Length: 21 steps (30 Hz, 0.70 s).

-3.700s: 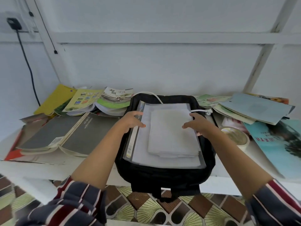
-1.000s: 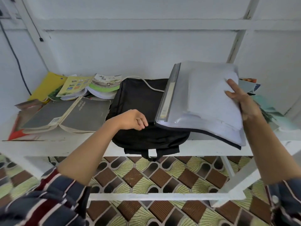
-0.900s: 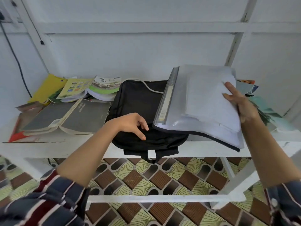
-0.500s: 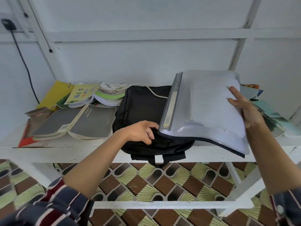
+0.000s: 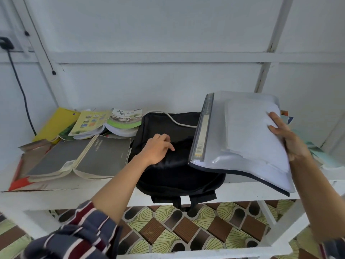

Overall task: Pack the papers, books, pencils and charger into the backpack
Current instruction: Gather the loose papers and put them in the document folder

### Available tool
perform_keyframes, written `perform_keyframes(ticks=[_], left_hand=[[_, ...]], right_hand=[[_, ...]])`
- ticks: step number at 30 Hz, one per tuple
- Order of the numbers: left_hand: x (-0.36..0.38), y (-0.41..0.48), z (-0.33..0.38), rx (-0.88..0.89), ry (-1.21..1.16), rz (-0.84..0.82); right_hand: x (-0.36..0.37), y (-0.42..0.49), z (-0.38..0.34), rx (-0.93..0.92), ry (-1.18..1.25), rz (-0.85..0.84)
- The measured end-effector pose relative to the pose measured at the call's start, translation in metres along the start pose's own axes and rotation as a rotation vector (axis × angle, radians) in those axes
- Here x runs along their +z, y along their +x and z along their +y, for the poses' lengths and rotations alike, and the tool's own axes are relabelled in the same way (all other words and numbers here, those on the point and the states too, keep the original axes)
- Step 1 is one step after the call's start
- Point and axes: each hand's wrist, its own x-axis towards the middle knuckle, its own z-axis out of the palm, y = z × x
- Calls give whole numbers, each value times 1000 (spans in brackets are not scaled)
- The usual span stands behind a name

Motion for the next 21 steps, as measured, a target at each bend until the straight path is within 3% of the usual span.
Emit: perform_keyframes(ticks=[3,7,13,17,21], left_hand=[[-6,-3,5,-45,120,-140],[-8,-7,3,56,235,-265],[-4,-17,-1,76,-116,-146],[-8,-4,-9,-68,-264,-61],[-13,26,-18,-190,-297,-124]], right_hand=[[-2,0,1,9,-6,21],[1,2,4,1,-16,32],[9,4,6,7,1,19],[14,4,8,30,51,16],[17,3,14,59,100,22]])
